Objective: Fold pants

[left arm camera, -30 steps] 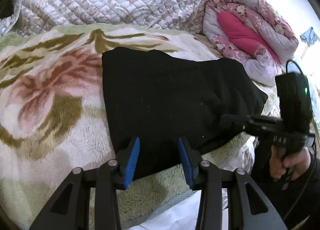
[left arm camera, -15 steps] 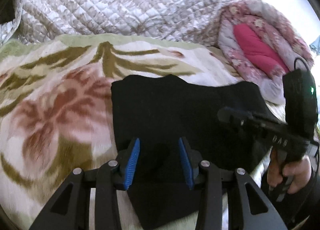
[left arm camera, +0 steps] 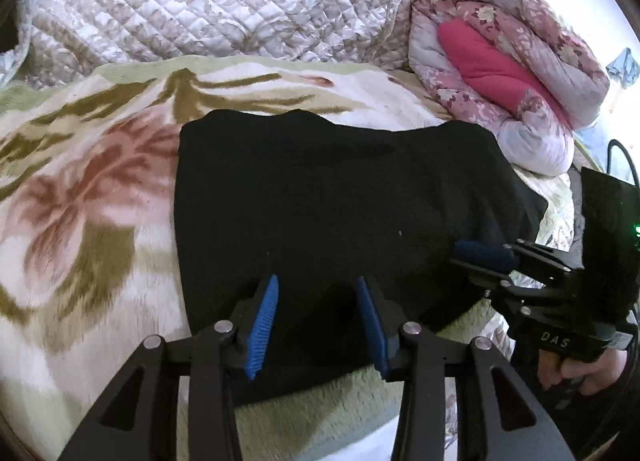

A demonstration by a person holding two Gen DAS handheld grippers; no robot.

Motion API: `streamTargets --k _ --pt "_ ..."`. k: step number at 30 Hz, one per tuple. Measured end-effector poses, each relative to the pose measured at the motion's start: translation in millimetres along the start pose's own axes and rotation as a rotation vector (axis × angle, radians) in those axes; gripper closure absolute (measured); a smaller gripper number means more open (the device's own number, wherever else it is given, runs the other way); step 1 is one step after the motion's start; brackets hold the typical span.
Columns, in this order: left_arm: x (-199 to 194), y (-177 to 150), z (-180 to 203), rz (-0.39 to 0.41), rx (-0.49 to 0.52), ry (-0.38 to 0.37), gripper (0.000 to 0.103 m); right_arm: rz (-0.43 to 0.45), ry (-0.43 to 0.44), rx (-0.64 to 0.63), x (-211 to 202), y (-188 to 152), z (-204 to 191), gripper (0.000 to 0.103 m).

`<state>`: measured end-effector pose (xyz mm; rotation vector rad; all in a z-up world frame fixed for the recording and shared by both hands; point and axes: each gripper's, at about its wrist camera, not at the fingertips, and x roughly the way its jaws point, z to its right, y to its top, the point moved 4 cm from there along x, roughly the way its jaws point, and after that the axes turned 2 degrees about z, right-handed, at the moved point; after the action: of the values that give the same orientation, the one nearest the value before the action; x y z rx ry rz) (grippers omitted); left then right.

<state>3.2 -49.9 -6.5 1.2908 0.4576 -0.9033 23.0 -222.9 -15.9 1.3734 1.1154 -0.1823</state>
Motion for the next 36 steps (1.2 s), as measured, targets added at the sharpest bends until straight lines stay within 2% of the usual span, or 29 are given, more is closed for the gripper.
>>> streamTargets --k 10,14,19,21,23,26,29,36 --pt "-4 -11 8 0.014 0.037 0.067 0.056 -0.008 -0.058 0.006 -10 -2 1 0.066" --pt "-11 -13 4 0.008 0.015 0.057 0.056 0.000 -0.135 0.083 -27 -2 23 0.064" --pt "-21 -16 -4 0.000 -0.020 0.039 0.056 0.112 -0.170 0.392 -73 -7 89 0.057" --pt "-23 -15 -3 0.001 -0.017 0.045 0.056 0.165 -0.196 0.517 -91 -12 116 0.045" --pt "-23 -14 -2 -0.003 -0.026 0.045 0.056 0.190 -0.209 0.636 -102 -19 139 0.041" --pt "-21 -11 -3 -0.008 -0.036 0.043 0.056 0.189 -0.167 0.789 -106 -30 162 0.041" --pt "-21 -9 -2 -0.010 -0.042 0.040 0.056 0.177 -0.116 0.881 -99 -38 173 0.040" --pt "-21 -4 -3 -0.009 -0.044 0.044 0.056 0.170 -0.090 0.962 -81 -32 191 0.039"
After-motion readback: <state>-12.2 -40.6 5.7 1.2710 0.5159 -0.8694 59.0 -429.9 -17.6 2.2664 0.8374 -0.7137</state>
